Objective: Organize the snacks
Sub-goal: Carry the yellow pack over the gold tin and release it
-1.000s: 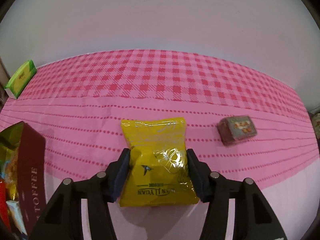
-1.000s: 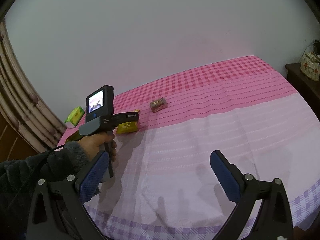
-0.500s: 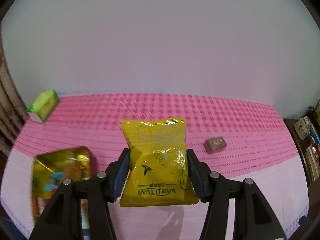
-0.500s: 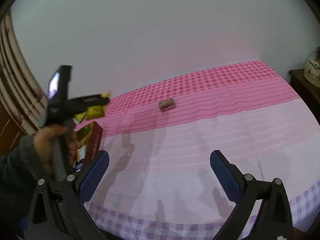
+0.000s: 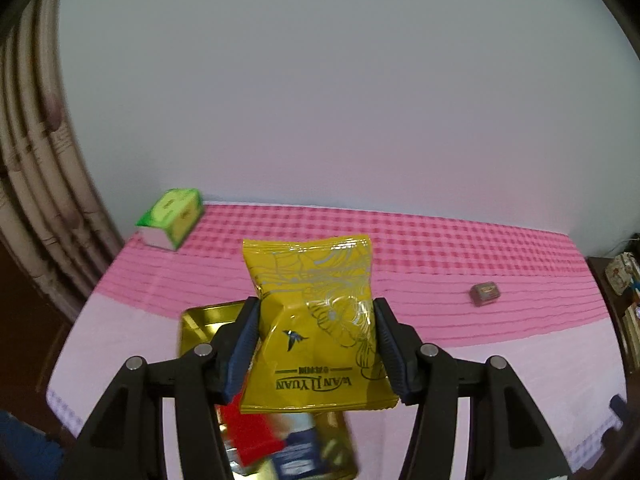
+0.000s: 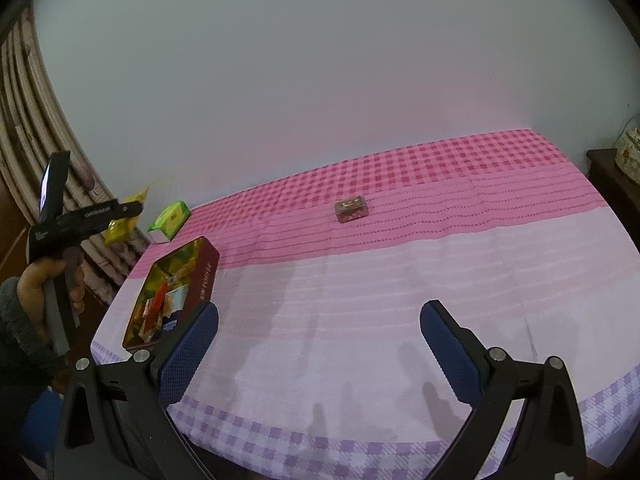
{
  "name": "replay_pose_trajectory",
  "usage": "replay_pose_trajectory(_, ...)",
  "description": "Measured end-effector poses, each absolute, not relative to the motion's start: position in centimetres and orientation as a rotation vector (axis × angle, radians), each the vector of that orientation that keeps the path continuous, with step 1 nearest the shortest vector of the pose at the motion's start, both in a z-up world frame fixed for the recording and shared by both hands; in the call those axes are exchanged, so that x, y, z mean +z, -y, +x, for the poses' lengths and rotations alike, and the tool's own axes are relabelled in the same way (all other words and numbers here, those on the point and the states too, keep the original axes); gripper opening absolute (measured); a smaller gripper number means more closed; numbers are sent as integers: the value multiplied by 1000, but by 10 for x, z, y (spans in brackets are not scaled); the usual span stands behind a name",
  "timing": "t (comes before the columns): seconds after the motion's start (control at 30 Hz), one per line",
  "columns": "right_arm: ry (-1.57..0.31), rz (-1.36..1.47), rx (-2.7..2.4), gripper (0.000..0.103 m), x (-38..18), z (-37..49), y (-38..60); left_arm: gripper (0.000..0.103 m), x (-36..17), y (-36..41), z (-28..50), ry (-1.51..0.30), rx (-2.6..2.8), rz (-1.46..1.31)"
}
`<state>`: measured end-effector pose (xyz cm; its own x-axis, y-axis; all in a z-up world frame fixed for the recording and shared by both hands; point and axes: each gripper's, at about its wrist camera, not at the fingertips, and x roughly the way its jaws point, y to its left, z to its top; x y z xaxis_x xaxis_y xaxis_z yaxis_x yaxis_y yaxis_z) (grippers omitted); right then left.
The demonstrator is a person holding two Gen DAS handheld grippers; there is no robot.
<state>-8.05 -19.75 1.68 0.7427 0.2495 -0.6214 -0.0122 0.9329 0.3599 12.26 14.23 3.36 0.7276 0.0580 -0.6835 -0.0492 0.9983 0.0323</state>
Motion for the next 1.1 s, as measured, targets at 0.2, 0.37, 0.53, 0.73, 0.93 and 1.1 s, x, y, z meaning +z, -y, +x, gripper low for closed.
replay_pose_trajectory(0.2, -722, 334, 154, 101, 19, -82, 191, 56, 39, -176, 101, -761, 103, -9)
replay_pose_trajectory(0.37, -705, 320, 158, 101, 25, -86, 187, 56, 41, -194, 85, -763, 127, -25)
replay_pose_trajectory(0.53, -697, 324, 163, 101, 29, -89, 185, 56, 37, -202, 71, -772, 142, -28)
replay_pose_trajectory(0.73, -695, 325, 174, 101, 31, -91, 183, 56, 20, -209, 62, -803, 167, -40)
replay_pose_trajectory(0.93, -694, 334, 171, 101, 32, -92, 184, 56, 1, -213, 61, -831, 187, -44)
replay_pose_trajectory(1.1, -698, 343, 160, 101, 30, -90, 187, 56, -8, -226, 67, -846, 213, -50)
